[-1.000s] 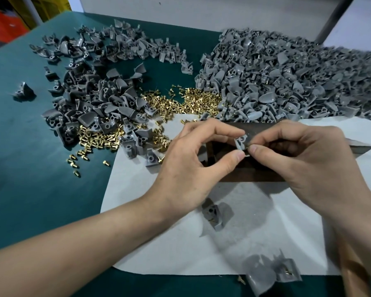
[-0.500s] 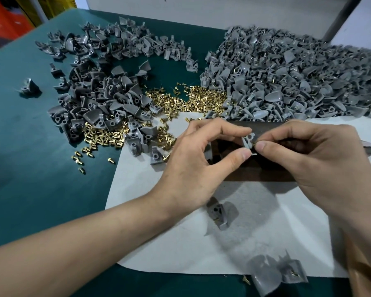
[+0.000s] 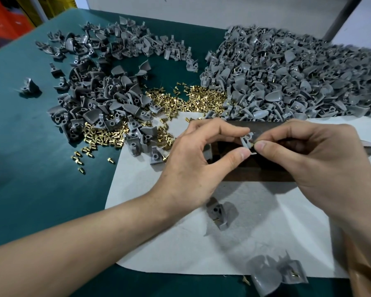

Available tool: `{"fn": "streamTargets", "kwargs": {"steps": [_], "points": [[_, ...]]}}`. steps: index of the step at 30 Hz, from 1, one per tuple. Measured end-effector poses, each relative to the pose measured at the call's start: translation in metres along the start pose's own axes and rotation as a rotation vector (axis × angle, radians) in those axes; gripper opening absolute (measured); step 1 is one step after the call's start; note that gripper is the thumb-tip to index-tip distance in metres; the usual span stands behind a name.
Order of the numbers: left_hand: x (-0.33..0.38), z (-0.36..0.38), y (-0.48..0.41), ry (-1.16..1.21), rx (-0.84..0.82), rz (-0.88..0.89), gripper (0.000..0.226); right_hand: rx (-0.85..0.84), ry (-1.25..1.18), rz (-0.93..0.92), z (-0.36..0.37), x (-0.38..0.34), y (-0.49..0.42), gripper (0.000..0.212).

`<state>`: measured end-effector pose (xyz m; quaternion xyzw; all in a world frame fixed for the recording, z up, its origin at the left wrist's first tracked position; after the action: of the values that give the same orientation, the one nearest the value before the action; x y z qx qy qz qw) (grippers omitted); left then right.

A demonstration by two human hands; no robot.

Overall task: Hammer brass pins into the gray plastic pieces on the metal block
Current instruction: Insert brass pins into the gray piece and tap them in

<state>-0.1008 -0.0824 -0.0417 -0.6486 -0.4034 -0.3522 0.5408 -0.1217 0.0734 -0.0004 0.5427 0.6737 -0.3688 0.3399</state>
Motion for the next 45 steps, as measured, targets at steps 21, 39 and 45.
{"fn": "streamTargets", "kwargs": {"steps": [21, 39, 45], "points": [[-0.0003, 0.0006, -0.0033, 0.024, 0.026, 0.061, 0.028, 0.023, 0.193, -0.227, 0.0011, -0.0007, 0.0037, 0.013], [0.002, 0.0008, -0.0047, 0.02, 0.058, 0.068, 0.026, 0.007, 0.082, -0.168, 0.0013, 0.0013, 0.0026, 0.008], [0.0017, 0.0009, -0.005, 0.032, 0.065, 0.066, 0.025, -0.028, -0.009, -0.088, 0.0007, 0.0044, -0.0011, 0.019]]}}
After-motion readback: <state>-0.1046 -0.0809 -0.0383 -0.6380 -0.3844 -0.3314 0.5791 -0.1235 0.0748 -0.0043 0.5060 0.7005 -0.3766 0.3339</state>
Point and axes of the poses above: each hand's wrist, its own y-axis away from the middle knuckle, its own z-axis out of the palm, x = y × z, the point moved 4 cm from there along -y, towards the middle knuckle, and after that the axes turned 8 degrees about z, right-handed, at the moved point
